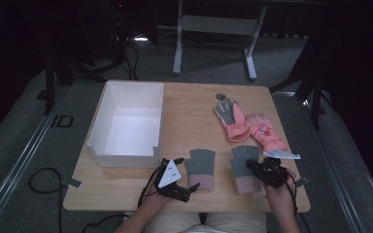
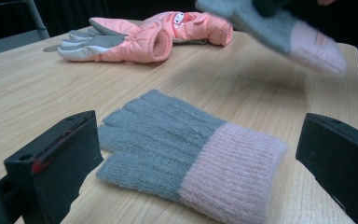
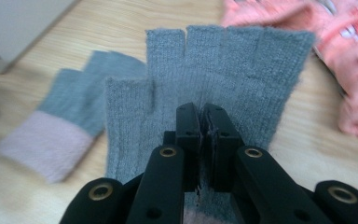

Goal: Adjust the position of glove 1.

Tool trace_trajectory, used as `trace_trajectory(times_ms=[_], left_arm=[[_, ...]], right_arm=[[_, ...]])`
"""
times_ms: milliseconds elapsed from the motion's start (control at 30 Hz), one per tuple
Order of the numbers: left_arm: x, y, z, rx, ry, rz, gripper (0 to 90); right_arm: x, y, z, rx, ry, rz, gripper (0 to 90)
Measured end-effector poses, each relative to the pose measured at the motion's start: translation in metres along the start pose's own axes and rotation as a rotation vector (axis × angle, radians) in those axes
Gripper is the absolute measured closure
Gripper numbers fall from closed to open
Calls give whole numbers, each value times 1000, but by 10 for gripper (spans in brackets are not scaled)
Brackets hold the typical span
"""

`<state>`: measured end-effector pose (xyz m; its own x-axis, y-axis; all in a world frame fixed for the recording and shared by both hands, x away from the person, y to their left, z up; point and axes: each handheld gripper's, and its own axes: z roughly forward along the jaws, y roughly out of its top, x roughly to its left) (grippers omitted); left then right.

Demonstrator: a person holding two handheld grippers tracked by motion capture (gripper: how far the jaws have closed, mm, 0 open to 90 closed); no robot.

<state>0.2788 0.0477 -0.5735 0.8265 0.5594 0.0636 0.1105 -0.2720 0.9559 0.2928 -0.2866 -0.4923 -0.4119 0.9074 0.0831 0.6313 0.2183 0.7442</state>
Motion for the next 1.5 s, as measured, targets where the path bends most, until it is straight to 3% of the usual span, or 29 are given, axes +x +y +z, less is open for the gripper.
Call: trace_trajectory(times_ms=[67,167,200,433,600,767,967,1067,1133,1200,1267,1367,1500], left_arm=[[0,0,0,-3,-3,-1,0],[0,0,0,-4,-3,-3,0],[0,0,0,-3,-3,-2,0],[-1,0,0,0,-2,4,0],[-1,0,0,-1,-2,8,0],[-1,0,0,-2,-2,6,0],[-1,0,0,-1,-3,6,0],[0,0,0,-1,-3,3,0],[0,0,0,-4,-5,1,0],[0,0,0,-2,-6,3,0],[0,0,0,-2,-6,2,0],[0,0,0,-1,-7,1,0],[0,0,0,-1,-5,-2,0]], right_arm=[[-5,-8,12,30,-14,8,852],[-6,-9,15,33,-14,13,852],[-12,-14,27,48,-30,44,852],[-20,-19,43,65,-65,79,849],[-23,-25,52,91,-94,78,808],[-21,-28,55,81,-114,57,728],[-22,-26,54,86,-94,43,675],[-23,-21,51,88,-53,10,646],[-23,-17,47,77,-23,-56,641],[-23,-16,46,75,-9,-77,636],[-27,-10,40,65,32,-151,631],[-34,-5,35,70,76,-221,629],[-39,-3,37,113,74,-306,623]])
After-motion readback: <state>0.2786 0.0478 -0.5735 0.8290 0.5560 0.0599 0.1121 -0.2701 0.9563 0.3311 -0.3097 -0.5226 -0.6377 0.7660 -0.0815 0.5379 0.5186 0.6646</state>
